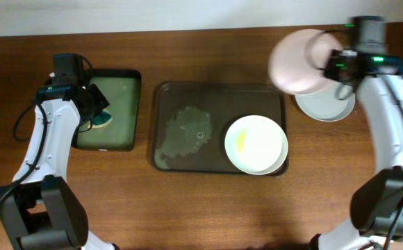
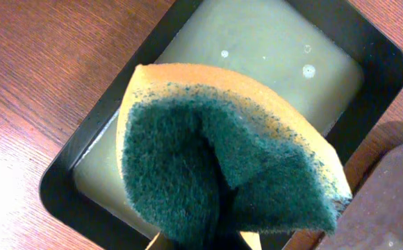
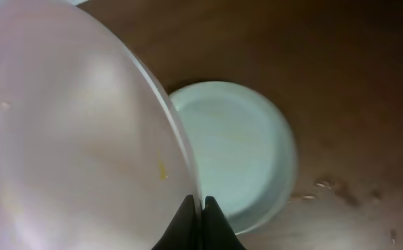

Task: Clean dirty plates on tray and stack at the side
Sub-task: 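Carry the plate with the right gripper to the right-side plate stack, then lower the plate onto the stack and release with the right gripper, then move the right gripper back and grasp the last plate's rim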

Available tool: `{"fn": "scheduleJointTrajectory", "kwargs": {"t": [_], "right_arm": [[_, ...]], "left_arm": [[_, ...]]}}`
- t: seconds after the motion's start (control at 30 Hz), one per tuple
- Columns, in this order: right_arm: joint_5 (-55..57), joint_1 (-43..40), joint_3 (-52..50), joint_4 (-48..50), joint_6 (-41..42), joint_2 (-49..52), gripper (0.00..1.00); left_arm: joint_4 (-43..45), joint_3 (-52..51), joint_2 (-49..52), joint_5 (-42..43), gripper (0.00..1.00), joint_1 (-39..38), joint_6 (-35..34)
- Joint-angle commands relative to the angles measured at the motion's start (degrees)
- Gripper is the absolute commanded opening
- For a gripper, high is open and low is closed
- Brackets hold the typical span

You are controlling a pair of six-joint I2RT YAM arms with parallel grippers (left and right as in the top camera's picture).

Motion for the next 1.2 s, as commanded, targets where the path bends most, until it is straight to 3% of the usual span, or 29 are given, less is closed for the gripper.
{"fn": "scheduleJointTrajectory", "kwargs": {"t": [0.0,0.2,0.53,0.63,0.93,1.0,1.07,1.17], "right_arm": [[-6.64,-9.05,-0.92,-0.42,3.19,2.67,0.04],[-6.84,-16.22,-0.96,2.08,3.19,10.97,0.06],[-11.41,-12.81,-0.92,3.61,2.27,13.77,0.19],[-13.27,-11.37,-0.92,0.17,2.29,12.24,0.08],[-21.90,-9.79,-0.92,-14.36,2.10,2.23,0.09],[-22.60,-8.04,-0.94,-18.58,2.03,1.68,0.18],[-24.57,-5.53,-0.94,-23.02,-1.20,2.03,0.49],[-23.63,0.87,-0.96,-27.91,-5.86,3.13,0.64]], "left_arm": [[0.15,-0.59,-0.11,0.59,0.00,0.04,0.79],[0.15,-0.59,-0.11,0.59,0.00,0.04,0.79],[0.26,-0.59,-0.11,0.59,0.00,0.04,0.79],[0.28,-0.59,-0.11,0.59,0.00,0.04,0.79],[0.26,-0.59,-0.11,0.61,0.00,0.04,0.79],[0.33,-0.59,-0.11,0.61,0.00,0.04,0.76],[0.33,-0.59,-0.11,0.63,0.00,0.04,0.76],[0.33,-0.59,-0.11,0.92,0.00,0.04,0.79]]}}
